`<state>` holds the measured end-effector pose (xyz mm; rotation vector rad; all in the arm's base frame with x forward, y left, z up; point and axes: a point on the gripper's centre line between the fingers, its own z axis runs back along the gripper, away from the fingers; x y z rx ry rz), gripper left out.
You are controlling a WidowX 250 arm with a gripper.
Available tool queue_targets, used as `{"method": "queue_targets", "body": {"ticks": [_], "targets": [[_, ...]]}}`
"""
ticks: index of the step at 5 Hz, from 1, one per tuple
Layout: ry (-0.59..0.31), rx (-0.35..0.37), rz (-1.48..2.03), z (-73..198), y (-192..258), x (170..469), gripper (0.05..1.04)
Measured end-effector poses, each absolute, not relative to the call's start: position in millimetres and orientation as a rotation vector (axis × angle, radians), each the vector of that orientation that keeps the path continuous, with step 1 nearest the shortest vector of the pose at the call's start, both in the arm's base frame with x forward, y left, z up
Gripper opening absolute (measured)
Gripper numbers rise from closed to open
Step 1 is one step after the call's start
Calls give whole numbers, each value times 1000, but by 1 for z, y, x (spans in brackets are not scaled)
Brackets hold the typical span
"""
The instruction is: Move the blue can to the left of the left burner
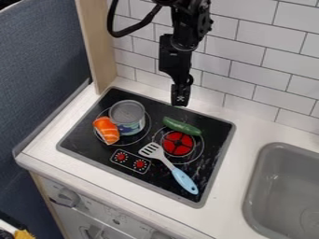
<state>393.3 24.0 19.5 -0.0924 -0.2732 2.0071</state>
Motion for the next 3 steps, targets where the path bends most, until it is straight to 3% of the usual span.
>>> {"method": "queue_targets", "body": {"ticks": [3], "targets": [[-246,65,1734,-26,32,352,1000]]}}
